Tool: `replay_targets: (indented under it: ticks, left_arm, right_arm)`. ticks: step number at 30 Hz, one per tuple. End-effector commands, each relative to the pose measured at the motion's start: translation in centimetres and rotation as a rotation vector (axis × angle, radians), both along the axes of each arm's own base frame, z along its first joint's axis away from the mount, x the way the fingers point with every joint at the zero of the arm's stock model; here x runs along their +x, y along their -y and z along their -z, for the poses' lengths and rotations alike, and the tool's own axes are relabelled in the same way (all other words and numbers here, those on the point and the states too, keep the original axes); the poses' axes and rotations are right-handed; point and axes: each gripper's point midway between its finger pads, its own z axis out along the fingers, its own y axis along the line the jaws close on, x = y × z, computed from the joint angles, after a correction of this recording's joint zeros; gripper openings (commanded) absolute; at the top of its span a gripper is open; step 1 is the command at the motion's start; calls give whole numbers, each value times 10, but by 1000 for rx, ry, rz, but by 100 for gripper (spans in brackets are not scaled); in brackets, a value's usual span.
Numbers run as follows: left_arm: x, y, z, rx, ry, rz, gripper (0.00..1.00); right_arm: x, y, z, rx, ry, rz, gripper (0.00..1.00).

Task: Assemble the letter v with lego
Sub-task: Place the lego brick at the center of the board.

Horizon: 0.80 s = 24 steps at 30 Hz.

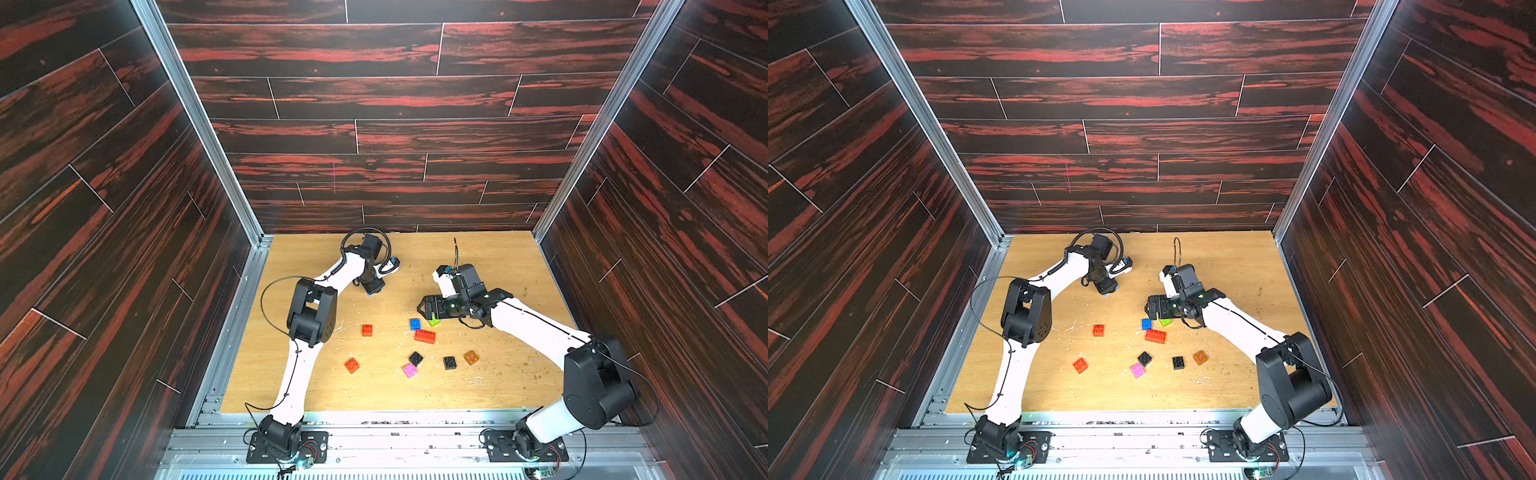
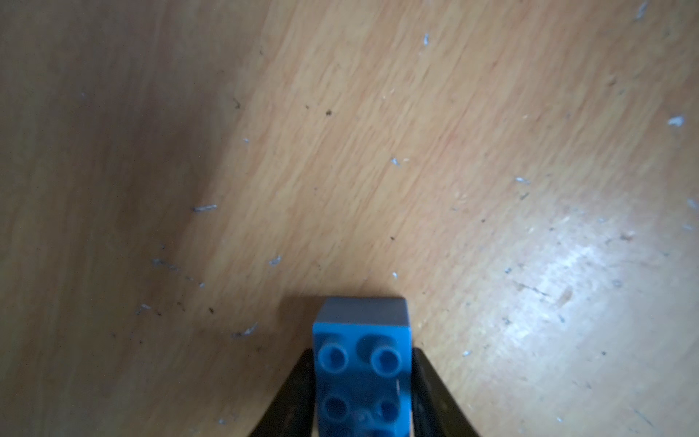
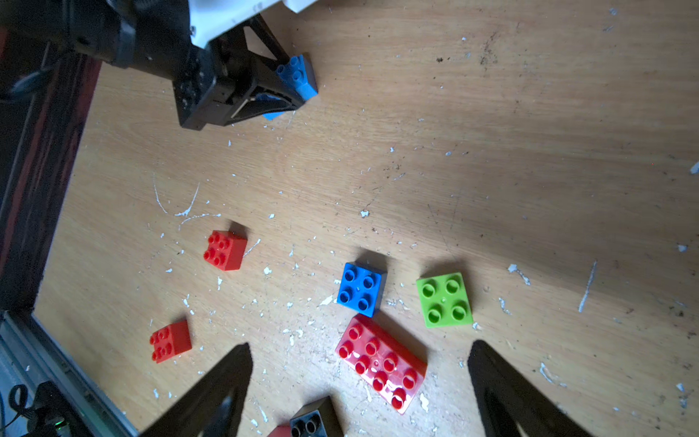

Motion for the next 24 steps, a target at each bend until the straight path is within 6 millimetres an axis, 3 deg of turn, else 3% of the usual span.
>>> replay_targets:
  ticks: [1, 3, 5, 10, 13, 18, 24]
  left_arm:
    - [-2, -5, -15, 6, 7, -18, 47]
    - [2, -6, -22, -5, 31, -54, 48]
    - [7, -5, -34, -29, 81, -84, 56]
    - [21, -10, -88, -120, 290, -207, 75]
    - [19, -25, -113, -129, 351, -328, 77]
    - [-7, -62, -141, -112, 345, -646, 83]
    - [-79, -71, -139, -168, 336, -810, 83]
  right_arm:
    - [-1, -6, -2, 10, -13, -9, 92]
    - [-1, -6, -3, 10, -11, -11, 92]
    - [-1, -6, -4, 10, -7, -13, 93]
    - [-4, -8, -11, 28, 21, -26, 98]
    - [-6, -8, -15, 29, 35, -38, 98]
    - [-8, -8, -18, 30, 59, -58, 98]
    - [-22, -16, -8, 61, 33, -109, 96]
